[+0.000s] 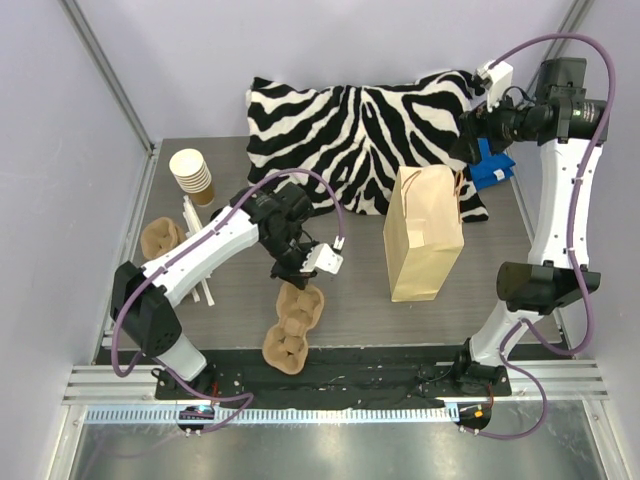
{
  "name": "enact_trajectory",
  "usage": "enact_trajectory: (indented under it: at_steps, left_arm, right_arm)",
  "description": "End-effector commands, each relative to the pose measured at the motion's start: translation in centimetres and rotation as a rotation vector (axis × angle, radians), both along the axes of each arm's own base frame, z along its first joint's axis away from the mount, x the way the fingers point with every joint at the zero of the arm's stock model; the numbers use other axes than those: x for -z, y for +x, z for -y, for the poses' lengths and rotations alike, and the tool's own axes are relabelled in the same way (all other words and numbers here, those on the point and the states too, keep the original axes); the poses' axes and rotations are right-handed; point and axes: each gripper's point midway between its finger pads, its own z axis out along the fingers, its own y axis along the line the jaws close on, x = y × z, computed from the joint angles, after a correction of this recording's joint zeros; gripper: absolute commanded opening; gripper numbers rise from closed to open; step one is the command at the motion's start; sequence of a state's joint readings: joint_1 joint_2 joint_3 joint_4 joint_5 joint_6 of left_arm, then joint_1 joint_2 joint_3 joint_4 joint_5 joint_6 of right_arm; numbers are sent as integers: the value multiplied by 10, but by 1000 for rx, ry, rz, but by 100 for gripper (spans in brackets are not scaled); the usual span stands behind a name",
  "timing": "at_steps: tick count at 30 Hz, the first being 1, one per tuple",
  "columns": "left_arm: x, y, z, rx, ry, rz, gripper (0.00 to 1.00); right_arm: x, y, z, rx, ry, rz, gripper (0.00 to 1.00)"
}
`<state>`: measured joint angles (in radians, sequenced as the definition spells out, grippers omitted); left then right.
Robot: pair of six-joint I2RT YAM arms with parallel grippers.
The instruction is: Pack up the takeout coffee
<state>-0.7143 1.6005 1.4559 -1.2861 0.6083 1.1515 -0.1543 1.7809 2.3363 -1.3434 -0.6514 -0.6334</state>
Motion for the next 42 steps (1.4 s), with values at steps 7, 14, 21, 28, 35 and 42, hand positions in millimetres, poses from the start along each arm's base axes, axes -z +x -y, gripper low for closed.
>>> enact_trajectory:
  at_steps: [7, 14, 21, 28, 35, 42]
  left_arm:
    - [-36, -21, 7, -164, -43, -146, 0]
    - [-38, -27, 5, -187, -38, -163, 0]
    - [-46, -21, 6, -240, -55, -157, 0]
    - [-100, 11, -3, -494, -181, -249, 0]
    - [-192, 25, -4, -585, -336, -98, 0]
    - [-270, 12, 10, -493, -419, 210, 0]
  right_arm:
    - [46, 10, -45, -293, -135, -12, 77]
    - [82, 13, -59, -390, -209, -67, 71]
    - [100, 10, -57, -394, -263, -119, 43]
    - [82, 22, -60, -166, -148, -136, 1]
    - [58, 6, -102, -99, -5, -142, 1]
    - [59, -18, -139, -135, 35, -196, 1]
